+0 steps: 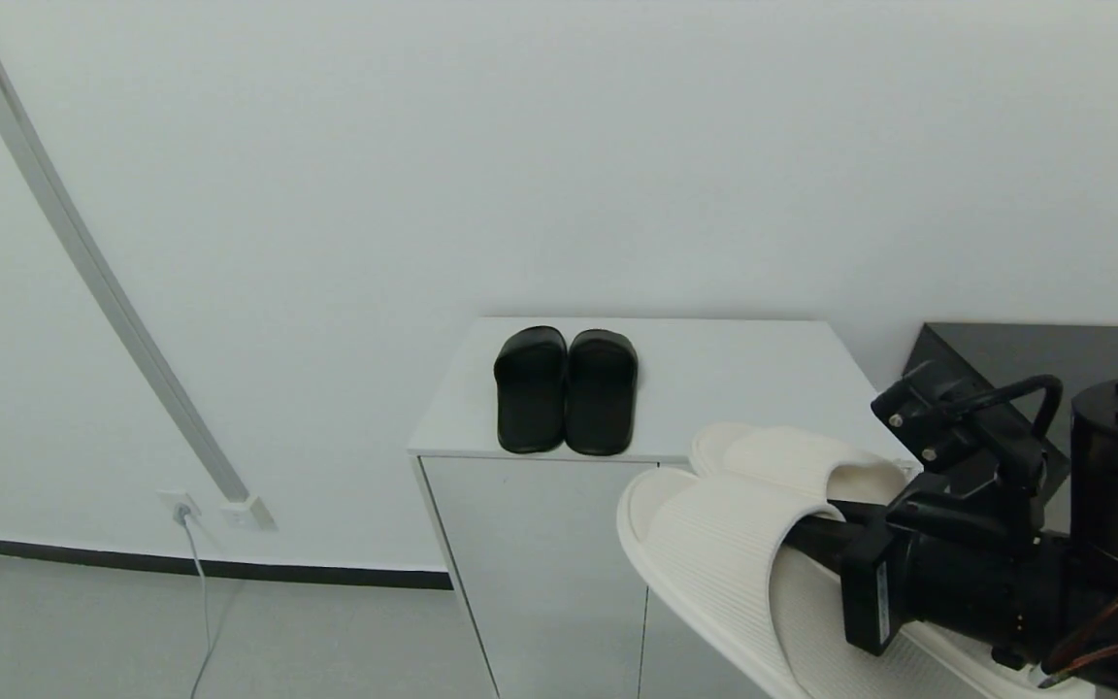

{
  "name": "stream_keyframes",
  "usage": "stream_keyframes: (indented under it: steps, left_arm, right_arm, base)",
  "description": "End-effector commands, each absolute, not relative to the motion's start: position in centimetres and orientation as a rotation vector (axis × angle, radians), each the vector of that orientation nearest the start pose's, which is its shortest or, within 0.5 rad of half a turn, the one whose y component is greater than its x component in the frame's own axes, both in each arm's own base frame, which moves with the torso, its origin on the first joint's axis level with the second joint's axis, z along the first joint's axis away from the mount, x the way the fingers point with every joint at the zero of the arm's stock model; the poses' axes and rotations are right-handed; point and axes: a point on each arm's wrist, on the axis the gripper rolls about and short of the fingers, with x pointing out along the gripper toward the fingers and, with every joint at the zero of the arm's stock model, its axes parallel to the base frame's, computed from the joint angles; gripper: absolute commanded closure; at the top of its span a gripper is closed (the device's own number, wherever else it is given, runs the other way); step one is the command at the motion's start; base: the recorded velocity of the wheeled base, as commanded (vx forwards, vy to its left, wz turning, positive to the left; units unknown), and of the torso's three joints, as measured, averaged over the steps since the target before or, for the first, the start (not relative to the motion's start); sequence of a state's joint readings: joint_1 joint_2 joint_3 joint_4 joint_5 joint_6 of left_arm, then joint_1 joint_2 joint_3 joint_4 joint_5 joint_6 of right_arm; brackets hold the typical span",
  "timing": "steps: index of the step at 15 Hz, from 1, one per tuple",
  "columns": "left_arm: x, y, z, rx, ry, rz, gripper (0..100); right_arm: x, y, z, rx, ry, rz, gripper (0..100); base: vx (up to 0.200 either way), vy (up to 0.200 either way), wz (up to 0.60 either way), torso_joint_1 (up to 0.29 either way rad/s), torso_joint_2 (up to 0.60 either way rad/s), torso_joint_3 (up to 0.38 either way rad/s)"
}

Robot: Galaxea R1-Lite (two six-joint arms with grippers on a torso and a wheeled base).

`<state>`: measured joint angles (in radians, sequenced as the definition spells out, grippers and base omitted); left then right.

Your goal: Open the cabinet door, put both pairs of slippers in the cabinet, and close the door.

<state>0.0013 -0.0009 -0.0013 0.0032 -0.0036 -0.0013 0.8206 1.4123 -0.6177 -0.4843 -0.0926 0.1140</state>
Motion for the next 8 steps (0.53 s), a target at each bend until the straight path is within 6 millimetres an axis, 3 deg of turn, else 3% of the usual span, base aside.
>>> stream_keyframes:
  steps: [1,8]
  left_arm:
    - [-2.29,-0.01,7.56,-0.002,0.002,-0.002,100]
    - [-2.29,-0.01,7.56,0.000,0.002,-0.002,100]
  right_arm:
    - [15.43,16.26,18.82,-0.039,0.339,0.705,100]
    - [15.44,16.22,18.54,-0.059,0.346,0.705,100]
  base:
    - [0.000,0.000,0.00,0.000,0.00,0.000]
    - [0.000,0.000,0.00,0.000,0.00,0.000]
